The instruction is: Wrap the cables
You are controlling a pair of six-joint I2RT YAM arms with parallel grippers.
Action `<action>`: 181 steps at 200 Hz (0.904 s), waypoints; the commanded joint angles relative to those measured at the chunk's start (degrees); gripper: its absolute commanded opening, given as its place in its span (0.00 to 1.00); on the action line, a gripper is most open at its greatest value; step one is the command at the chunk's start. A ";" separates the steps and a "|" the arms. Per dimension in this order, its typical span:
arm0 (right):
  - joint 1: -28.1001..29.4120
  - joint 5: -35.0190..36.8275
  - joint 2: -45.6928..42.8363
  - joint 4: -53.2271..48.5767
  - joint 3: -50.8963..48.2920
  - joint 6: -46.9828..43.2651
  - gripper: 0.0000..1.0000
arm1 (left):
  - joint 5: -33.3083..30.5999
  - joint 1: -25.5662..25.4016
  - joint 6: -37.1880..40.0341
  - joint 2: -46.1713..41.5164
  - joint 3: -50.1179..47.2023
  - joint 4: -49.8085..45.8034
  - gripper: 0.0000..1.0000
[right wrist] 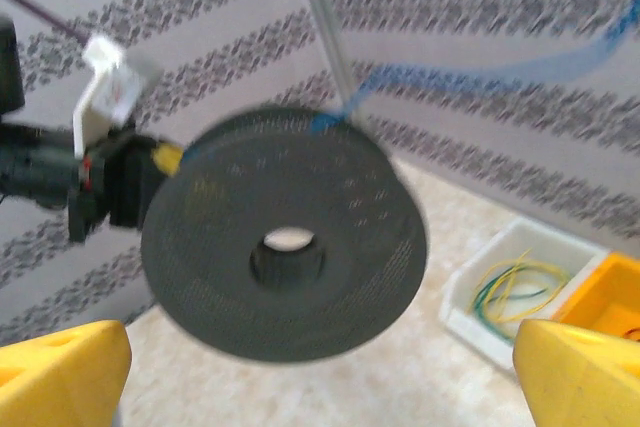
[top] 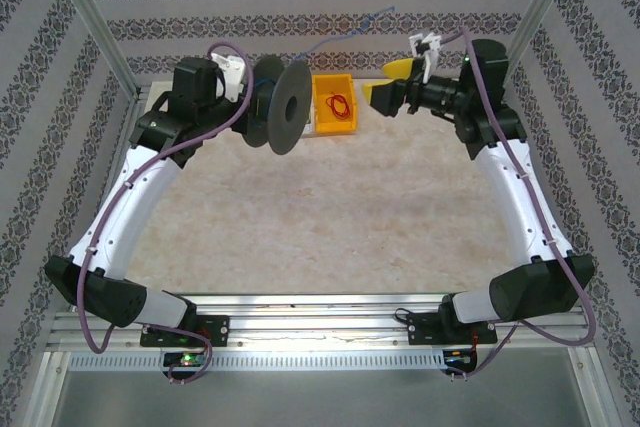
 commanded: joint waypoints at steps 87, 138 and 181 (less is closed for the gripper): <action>-6.08 5.43 9.50 -8.06 15.66 -1.05 0.86 | 1.74 -2.59 3.45 -0.53 0.26 -2.69 0.00; -4.64 14.85 11.06 -12.16 16.72 -4.76 0.84 | 2.32 -3.16 3.82 -0.04 1.97 -3.85 0.00; -3.39 20.25 13.12 -14.37 18.03 -6.37 0.79 | 2.83 -3.71 4.10 0.14 3.46 -4.83 0.00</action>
